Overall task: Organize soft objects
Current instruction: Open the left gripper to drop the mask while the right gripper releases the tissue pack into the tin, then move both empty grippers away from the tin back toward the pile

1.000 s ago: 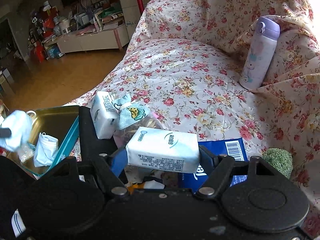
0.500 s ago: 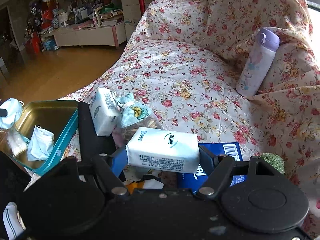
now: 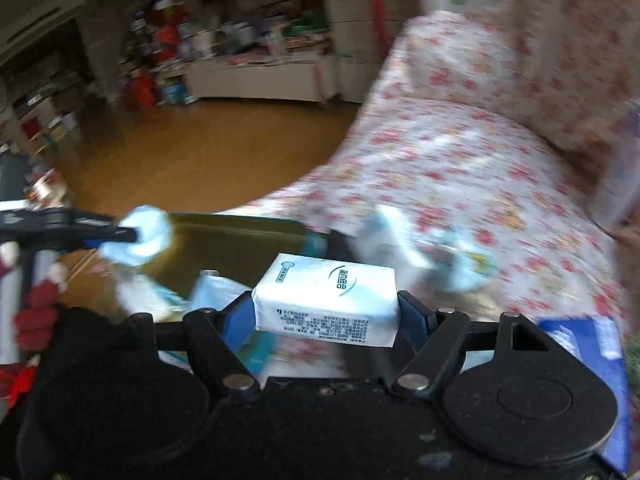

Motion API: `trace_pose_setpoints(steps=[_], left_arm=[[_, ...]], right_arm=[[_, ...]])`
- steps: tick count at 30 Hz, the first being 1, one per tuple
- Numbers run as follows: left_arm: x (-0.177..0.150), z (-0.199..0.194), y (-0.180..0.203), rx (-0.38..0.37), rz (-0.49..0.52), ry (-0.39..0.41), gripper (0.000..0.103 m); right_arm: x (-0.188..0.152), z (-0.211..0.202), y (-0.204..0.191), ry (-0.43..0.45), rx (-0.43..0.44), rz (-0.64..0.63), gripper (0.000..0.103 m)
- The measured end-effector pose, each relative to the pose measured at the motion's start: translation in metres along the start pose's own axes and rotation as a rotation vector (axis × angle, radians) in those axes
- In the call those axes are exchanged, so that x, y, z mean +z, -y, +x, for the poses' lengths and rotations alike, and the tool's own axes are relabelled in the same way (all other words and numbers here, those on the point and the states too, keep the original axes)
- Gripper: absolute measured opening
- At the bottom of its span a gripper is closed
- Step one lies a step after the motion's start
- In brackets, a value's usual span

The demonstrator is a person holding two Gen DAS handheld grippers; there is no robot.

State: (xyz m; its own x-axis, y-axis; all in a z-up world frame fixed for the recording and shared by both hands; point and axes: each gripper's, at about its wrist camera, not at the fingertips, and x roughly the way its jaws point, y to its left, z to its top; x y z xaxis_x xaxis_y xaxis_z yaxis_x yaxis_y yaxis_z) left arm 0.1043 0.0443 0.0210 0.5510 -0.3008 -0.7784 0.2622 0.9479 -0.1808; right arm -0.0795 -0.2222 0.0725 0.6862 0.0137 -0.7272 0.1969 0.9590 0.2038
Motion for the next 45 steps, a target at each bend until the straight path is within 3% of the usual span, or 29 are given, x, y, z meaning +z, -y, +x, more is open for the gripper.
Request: trace_pose_setpoints(steps=[10,13,22,25,29,33,45], left_arm=[[0.007,0.029,-0.011,0.087,0.072,-0.09,0.038],[0.006,0.033,-0.019,0.042,0.036,-0.126,0.038],[0.003,0.032,-0.027,0.045,-0.029,-0.103,0.038],[0.003,0.03,-0.022,0.068,0.015,-0.086,0.041],[0.005,0.031,-0.02,0.086,0.036,-0.079,0.058],[0.006,0.033,-0.02,0.097,0.026,-0.083,0.064],[0.005,0.036,-0.01,0.133,0.076,-0.1,0.066]], right_arm=[[0.029,0.043,-0.073,-0.05,0.067,-0.137,0.074],[0.035,0.058,-0.087,-0.065,0.068,-0.15,0.074],[0.047,0.093,-0.112,-0.096,0.04,-0.171,0.074],[0.048,0.103,-0.116,-0.104,0.033,-0.169,0.074],[0.05,0.114,-0.118,-0.11,0.033,-0.145,0.075],[0.052,0.124,-0.117,-0.115,0.038,-0.127,0.078],[0.041,0.111,-0.095,-0.114,0.007,-0.109,0.079]])
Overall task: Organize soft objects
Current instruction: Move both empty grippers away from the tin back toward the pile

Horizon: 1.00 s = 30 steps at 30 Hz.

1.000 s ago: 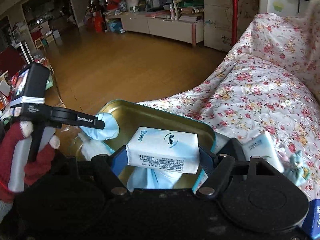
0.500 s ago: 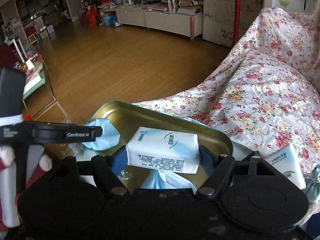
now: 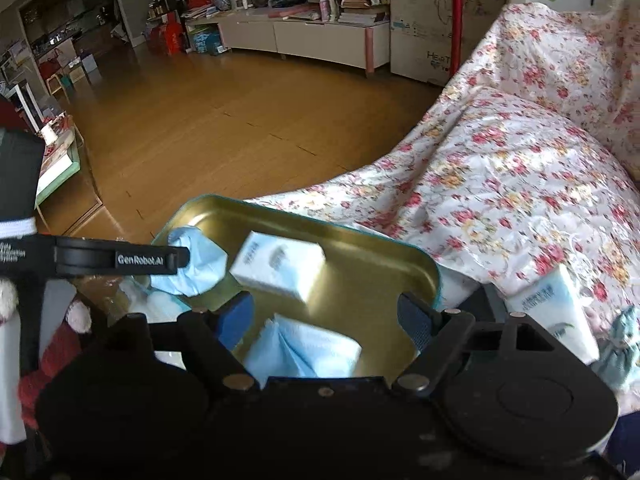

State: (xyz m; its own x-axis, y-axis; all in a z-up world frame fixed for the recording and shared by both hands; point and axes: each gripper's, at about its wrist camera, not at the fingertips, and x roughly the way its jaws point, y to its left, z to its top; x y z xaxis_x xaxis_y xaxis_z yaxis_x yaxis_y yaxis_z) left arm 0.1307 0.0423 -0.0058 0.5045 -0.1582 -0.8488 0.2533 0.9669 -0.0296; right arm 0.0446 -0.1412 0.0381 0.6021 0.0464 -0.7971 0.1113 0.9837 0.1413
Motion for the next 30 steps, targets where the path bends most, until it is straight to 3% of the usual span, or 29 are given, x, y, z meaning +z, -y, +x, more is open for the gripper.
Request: trace_pose_setpoints(steps=[19,30], left_arm=[[-0.005,0.01,0.0,-0.002,0.03,-0.103,0.067],[-0.011,-0.001,-0.005,0.035,0.012,-0.063,0.067]], right_arm=[[-0.041,-0.032,0.019,-0.007,-0.008,0.052,0.08],[-0.066,-0.069,0.037,0.028,-0.04,0.093,0.082]])
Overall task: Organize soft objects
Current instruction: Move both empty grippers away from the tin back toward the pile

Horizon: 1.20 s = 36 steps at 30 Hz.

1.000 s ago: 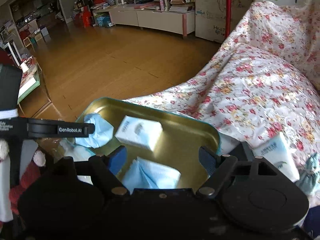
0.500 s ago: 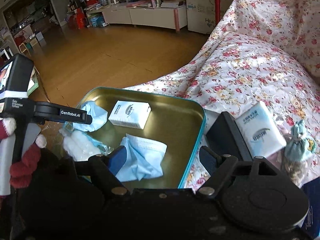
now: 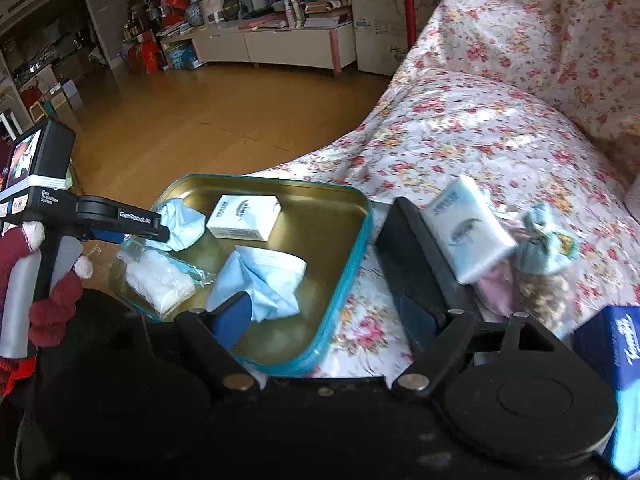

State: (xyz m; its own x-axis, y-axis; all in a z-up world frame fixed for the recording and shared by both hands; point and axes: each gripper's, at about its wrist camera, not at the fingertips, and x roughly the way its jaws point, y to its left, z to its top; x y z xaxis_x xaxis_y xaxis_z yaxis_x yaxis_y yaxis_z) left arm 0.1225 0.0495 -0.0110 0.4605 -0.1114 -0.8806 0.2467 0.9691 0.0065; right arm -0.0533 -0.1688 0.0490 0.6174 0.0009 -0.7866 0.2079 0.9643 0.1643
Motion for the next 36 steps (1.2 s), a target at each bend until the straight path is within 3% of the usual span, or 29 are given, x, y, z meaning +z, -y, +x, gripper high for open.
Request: trace_pose_setpoints(steps=[5,15,19,21,22,32,36], left_arm=[[-0.009,-0.014,0.003,0.022,0.018,0.061,0.071],[-0.039,-0.046,0.016,-0.031,0.067,0.129,0.071],[-0.049,-0.057,0.03,-0.069,0.109,0.139,0.072],[-0.054,-0.063,0.04,-0.092,0.129,0.14,0.078],[-0.056,-0.067,0.045,-0.106,0.139,0.145,0.087],[-0.077,-0.107,0.112,-0.233,0.333,0.201,0.09],[-0.085,-0.114,0.133,-0.281,0.378,0.191,0.091]], right_arm=[[-0.014,-0.022,0.017,0.028,-0.04,0.019,0.084],[-0.043,-0.064,0.069,0.078,-0.181,0.06,0.097],[-0.052,-0.074,0.1,0.096,-0.268,0.117,0.1],[-0.055,-0.078,0.117,0.103,-0.302,0.152,0.1],[-0.056,-0.08,0.125,0.109,-0.318,0.171,0.1],[-0.049,-0.096,0.17,0.199,-0.418,0.274,0.103],[-0.039,-0.091,0.179,0.237,-0.403,0.299,0.103]])
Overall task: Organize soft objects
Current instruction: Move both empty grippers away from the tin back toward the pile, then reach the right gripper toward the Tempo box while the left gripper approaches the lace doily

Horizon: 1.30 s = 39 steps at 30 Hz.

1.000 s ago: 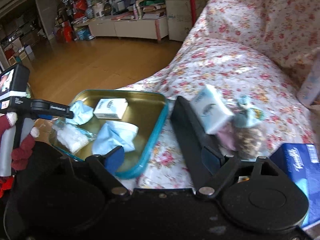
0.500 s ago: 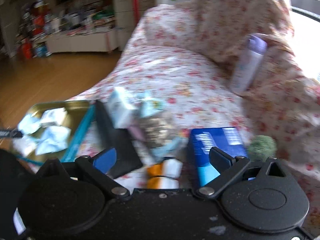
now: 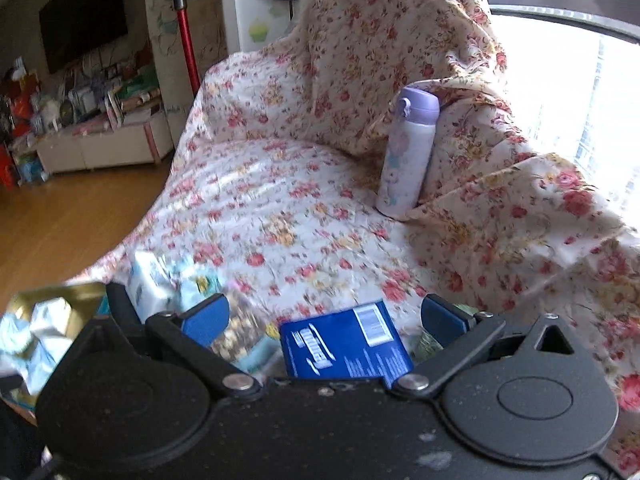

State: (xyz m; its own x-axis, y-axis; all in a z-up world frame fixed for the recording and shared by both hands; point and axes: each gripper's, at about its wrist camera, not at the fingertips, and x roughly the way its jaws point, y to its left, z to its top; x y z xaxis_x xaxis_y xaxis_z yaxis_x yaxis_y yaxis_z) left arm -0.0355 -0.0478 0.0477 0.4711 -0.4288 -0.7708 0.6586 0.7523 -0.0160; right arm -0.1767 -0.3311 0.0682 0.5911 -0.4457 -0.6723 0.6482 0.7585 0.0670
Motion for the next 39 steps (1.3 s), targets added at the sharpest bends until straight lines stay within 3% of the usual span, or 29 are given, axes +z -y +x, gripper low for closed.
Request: trace_pose_setpoints(steps=[9,15,19,27,30,33,36,39], left_arm=[[-0.008,0.003,0.033,-0.092,0.023,-0.051,0.091],[-0.014,0.005,0.036,-0.103,0.017,-0.083,0.091],[-0.016,0.005,0.034,-0.101,0.013,-0.093,0.091],[-0.013,0.008,0.028,-0.114,-0.014,-0.102,0.091],[-0.012,0.011,0.029,-0.128,-0.02,-0.111,0.091],[-0.011,0.014,0.033,-0.136,-0.022,-0.119,0.091],[-0.011,0.008,0.037,-0.14,-0.013,-0.11,0.091],[-0.013,0.003,0.039,-0.133,0.003,-0.1,0.091]], right_arm=[[0.042,0.057,-0.048,-0.082,0.049,-0.065,0.103],[0.055,0.11,-0.088,-0.143,0.004,-0.193,0.102],[0.043,0.125,-0.097,-0.19,-0.028,-0.263,0.101],[-0.007,0.082,-0.073,-0.258,-0.116,-0.396,0.099],[-0.011,0.061,-0.061,-0.225,-0.096,-0.36,0.098],[0.01,0.052,-0.057,-0.175,-0.033,-0.252,0.098],[0.039,0.067,-0.067,-0.14,-0.026,-0.179,0.098],[0.06,0.101,-0.08,-0.182,-0.008,-0.122,0.09]])
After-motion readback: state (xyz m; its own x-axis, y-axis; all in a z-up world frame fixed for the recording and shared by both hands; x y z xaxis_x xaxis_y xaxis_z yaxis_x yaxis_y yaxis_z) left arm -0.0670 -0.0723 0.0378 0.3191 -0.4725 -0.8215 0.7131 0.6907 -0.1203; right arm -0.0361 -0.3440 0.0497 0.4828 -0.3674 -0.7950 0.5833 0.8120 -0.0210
